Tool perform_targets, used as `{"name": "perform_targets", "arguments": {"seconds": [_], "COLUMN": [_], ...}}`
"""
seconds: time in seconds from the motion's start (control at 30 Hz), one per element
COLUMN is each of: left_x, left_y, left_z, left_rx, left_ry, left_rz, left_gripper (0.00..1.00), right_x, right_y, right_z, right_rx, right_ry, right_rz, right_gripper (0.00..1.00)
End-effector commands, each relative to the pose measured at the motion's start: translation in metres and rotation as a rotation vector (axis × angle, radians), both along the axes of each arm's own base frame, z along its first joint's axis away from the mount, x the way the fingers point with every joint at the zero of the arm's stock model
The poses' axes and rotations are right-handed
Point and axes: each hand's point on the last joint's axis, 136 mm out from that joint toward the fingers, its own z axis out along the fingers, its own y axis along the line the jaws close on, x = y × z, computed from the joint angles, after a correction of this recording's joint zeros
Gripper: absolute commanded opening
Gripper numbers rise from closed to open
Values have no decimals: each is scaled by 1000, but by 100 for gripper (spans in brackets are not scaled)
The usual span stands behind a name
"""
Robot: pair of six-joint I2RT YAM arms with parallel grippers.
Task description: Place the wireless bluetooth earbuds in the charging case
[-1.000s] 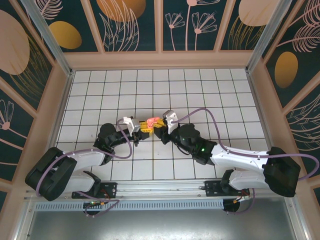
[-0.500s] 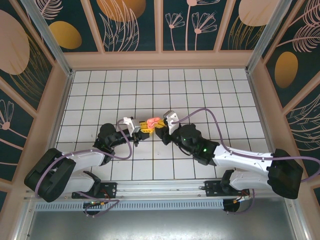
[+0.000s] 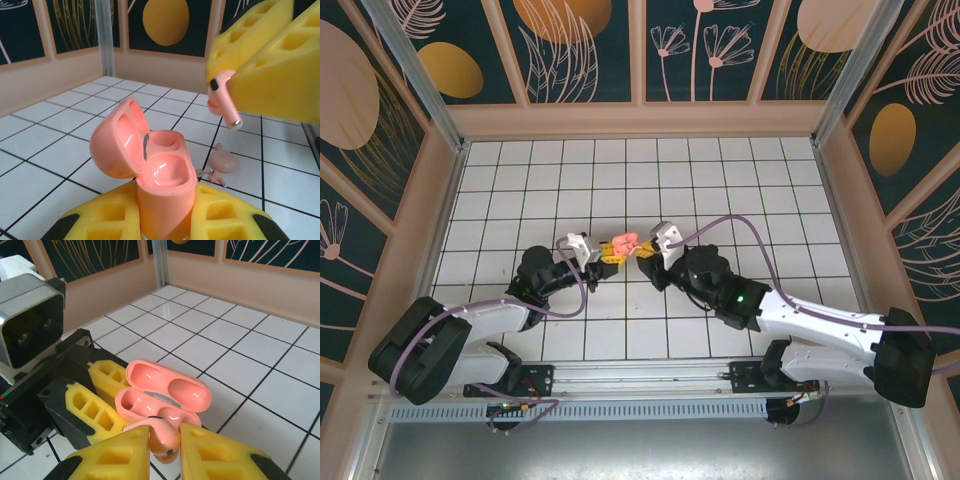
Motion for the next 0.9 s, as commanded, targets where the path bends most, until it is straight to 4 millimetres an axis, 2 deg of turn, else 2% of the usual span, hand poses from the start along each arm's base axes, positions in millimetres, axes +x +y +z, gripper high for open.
{"name": "perform_targets", "arguments": {"seconds": [0.0,0.07,0.33,0.53,0.7,0.87], "left_x": [2,3,1,1,1,1], "left_y": [7,12,36,42,43,44], "left_z": [-5,-9,-23,-19,-21,-21], "left_rx": [13,23,56,70,78,78], "left_ry": [20,42,89,77,77,76], "left_rz": [55,84,206,240,244,246], "left_gripper": [15,15,14,15,15,15], "right_x": [0,0,-3,-1,3,-2], "right_y": [-12,-19,-42,-47,-50,-55], "right_z": [-3,-15,-91,-128,-152,-174], "right_rx": [-95,-158,-359,-497,-607,-705], "right_ry": [30,71,301,357,395,444], "right_rz": [22,33,81,97,119,163], "right_gripper": [20,20,19,19,19,19]}}
